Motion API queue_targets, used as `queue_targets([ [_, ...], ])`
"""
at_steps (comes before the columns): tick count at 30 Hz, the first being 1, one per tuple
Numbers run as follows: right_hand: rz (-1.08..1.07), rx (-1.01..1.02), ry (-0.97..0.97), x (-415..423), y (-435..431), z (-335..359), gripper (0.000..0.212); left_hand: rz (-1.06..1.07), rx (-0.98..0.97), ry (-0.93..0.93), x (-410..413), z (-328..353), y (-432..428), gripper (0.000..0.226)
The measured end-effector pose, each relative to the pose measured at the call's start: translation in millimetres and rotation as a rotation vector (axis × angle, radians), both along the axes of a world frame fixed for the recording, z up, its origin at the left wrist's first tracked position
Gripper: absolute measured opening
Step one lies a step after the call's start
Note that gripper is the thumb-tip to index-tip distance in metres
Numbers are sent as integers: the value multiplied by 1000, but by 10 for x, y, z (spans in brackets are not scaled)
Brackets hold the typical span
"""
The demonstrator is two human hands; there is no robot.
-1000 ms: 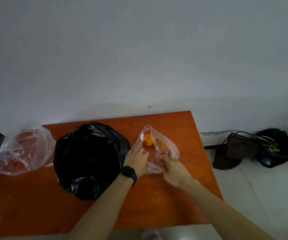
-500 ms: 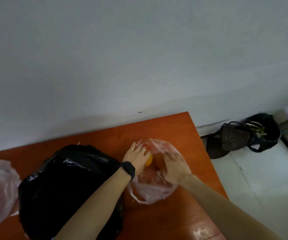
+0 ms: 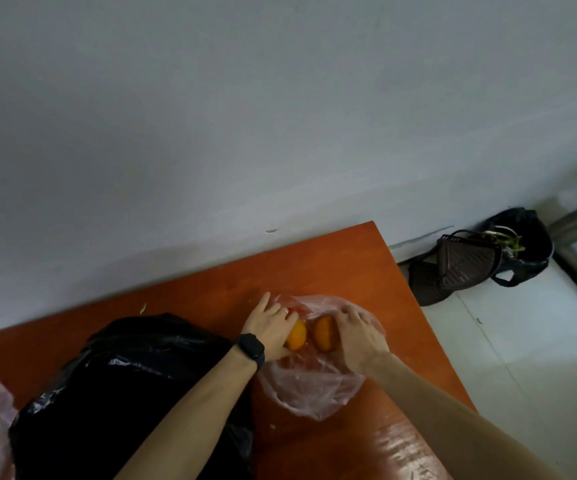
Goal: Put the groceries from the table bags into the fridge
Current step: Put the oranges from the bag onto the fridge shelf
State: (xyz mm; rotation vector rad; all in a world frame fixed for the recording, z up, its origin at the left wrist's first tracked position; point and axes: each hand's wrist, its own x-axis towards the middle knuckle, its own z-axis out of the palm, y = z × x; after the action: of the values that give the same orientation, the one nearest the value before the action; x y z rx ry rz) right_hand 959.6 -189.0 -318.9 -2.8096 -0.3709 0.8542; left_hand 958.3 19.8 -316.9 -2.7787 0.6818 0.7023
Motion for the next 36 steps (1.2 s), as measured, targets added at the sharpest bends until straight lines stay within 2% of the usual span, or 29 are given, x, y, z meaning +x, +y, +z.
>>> queue_targets([
  [5,-95,227,75,-49,-125,292,89,26,-123,-6,-55,287,116,81],
  [10,-235,547,400,-170,-436,840,78,98,-292,-29,-119,738,43,74],
  [12,-247,606,418,-257,-581,1072,72,131,-329,-8,-157,946,-41,73],
  [17,-392,799,230,-717,-1160,1600,75,193,-556,15,-385,1603,-618,67],
  [22,-558,847,-57,-1519,-2176,2116,81,57,-782,-34,-731,2121,-1855,67],
  [28,-805,692,-487,-3103,-3719,2703,81,-220,-957,32,-1544,2621,-3914,71],
  [36,-1199,614,-933,-5676,-5283,3320,81,-722,-1089,151,-3360,3285,-6557,77],
])
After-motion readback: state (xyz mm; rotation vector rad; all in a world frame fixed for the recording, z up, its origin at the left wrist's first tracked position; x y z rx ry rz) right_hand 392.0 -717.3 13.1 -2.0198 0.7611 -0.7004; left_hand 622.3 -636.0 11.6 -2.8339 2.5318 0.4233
